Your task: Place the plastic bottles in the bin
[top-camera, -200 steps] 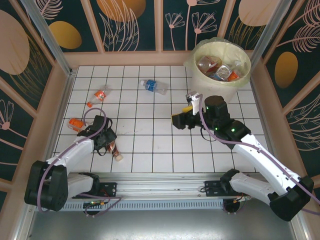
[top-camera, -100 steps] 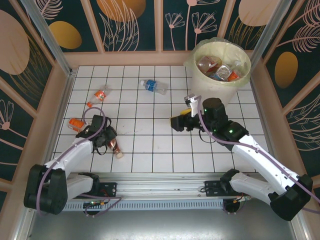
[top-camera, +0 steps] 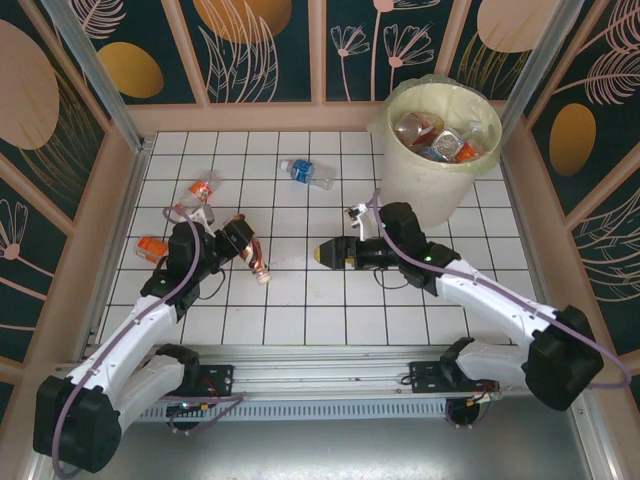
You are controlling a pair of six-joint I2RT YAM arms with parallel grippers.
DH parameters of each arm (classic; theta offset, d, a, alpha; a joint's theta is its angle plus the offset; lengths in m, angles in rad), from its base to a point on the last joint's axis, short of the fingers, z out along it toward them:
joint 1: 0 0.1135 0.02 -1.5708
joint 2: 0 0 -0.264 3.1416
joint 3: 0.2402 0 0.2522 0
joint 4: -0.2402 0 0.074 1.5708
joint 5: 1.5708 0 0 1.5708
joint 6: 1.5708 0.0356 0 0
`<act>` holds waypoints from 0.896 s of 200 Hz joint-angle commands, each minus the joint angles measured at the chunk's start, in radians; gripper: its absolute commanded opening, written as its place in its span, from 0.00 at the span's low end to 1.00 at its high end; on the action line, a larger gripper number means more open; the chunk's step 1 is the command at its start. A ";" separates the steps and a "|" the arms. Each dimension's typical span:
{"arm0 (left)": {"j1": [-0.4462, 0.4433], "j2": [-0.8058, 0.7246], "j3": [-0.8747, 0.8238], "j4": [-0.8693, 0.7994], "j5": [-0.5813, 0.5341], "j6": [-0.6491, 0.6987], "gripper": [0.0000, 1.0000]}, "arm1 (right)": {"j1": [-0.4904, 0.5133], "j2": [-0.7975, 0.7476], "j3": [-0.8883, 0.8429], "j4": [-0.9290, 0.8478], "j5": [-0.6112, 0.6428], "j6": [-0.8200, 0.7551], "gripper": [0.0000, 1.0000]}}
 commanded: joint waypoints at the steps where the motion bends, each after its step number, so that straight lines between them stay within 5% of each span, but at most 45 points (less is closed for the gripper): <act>1: -0.033 0.008 -0.007 0.160 0.049 -0.040 0.54 | 0.027 0.053 0.054 0.094 -0.081 0.060 0.84; 123: -0.086 0.048 -0.024 0.334 0.127 -0.208 0.55 | 0.195 0.319 0.214 0.239 -0.045 0.082 0.77; 179: -0.089 0.049 -0.022 0.339 0.136 -0.217 0.56 | 0.202 0.338 0.220 0.237 -0.019 0.078 0.52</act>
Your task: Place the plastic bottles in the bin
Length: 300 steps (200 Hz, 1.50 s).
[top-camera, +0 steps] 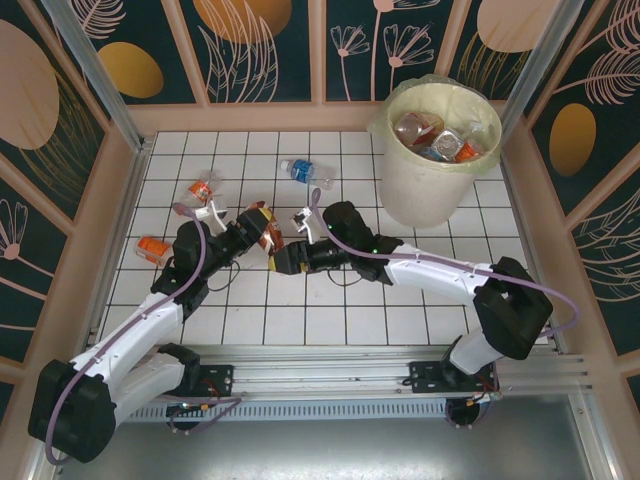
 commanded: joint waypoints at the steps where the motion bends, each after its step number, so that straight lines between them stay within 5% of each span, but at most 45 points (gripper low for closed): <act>1: -0.005 -0.004 -0.006 0.041 0.021 -0.010 0.56 | 0.005 0.009 0.034 0.047 0.010 -0.006 0.51; 37: -0.007 -0.001 -0.010 0.044 0.031 -0.012 0.58 | 0.005 0.007 0.035 0.033 0.017 -0.015 0.33; 72: -0.007 0.002 -0.011 0.056 0.035 -0.020 0.63 | 0.005 -0.005 0.033 0.028 0.019 -0.023 0.28; 102: -0.007 -0.001 0.023 0.024 0.034 0.008 0.98 | 0.002 -0.034 0.033 -0.014 0.041 -0.049 0.28; 156: -0.007 -0.045 0.123 -0.091 0.082 0.237 0.99 | -0.063 -0.148 0.019 -0.139 0.102 -0.110 0.28; 197: -0.007 -0.079 0.147 -0.126 0.243 0.358 0.99 | -0.164 -0.253 0.055 -0.320 0.173 -0.202 0.28; 272: -0.007 -0.164 0.168 -0.248 0.361 0.615 0.99 | -0.320 -0.336 0.375 -0.725 0.561 -0.489 0.29; 300: -0.007 -0.111 0.231 -0.359 0.406 0.692 0.99 | -0.452 -0.310 0.479 -0.768 0.563 -0.537 0.29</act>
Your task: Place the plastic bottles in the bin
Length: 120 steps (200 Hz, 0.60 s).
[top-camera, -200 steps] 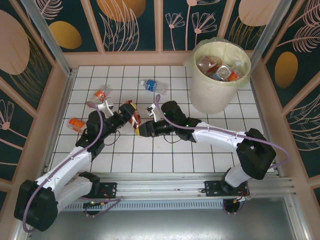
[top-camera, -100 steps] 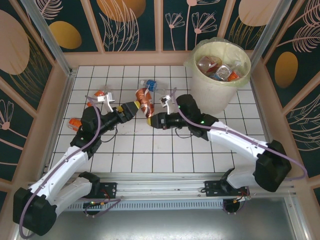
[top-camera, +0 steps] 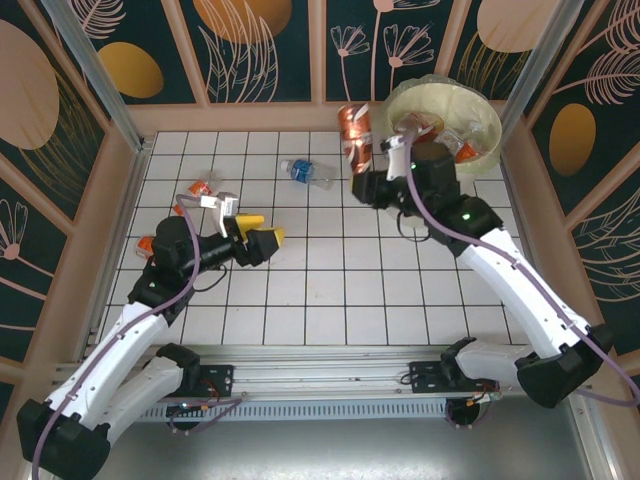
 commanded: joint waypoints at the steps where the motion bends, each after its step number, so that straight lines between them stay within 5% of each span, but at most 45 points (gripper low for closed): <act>1: -0.005 0.041 0.070 -0.096 0.084 0.119 0.99 | -0.100 0.009 0.087 -0.108 0.085 -0.096 0.29; 64: -0.004 0.028 0.053 -0.126 -0.016 0.096 0.99 | -0.325 0.222 0.331 -0.229 0.152 -0.196 0.30; 120: -0.005 0.050 0.065 -0.199 -0.041 0.127 0.99 | -0.503 0.329 0.455 -0.309 0.045 -0.131 0.30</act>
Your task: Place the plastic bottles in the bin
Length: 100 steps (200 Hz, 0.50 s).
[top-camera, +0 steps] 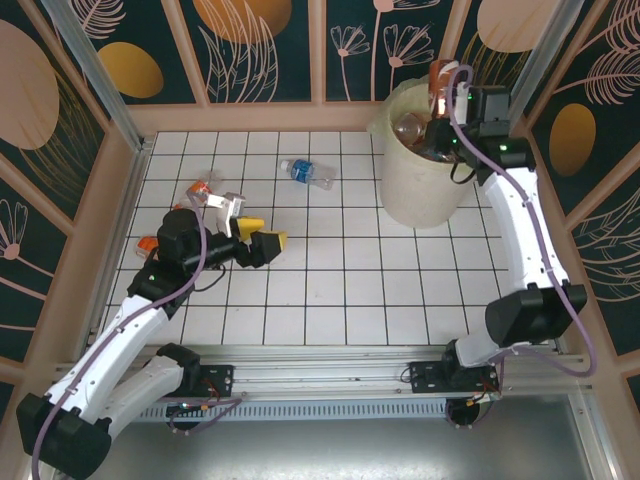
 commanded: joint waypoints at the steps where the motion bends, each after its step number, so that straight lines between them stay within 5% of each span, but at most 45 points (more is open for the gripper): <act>1: -0.005 0.009 0.011 -0.043 -0.019 0.036 0.99 | -0.057 -0.001 0.064 -0.063 -0.032 0.032 0.30; 100: -0.005 0.026 0.015 -0.058 -0.006 0.045 0.99 | -0.184 -0.009 0.006 -0.112 -0.102 0.036 0.37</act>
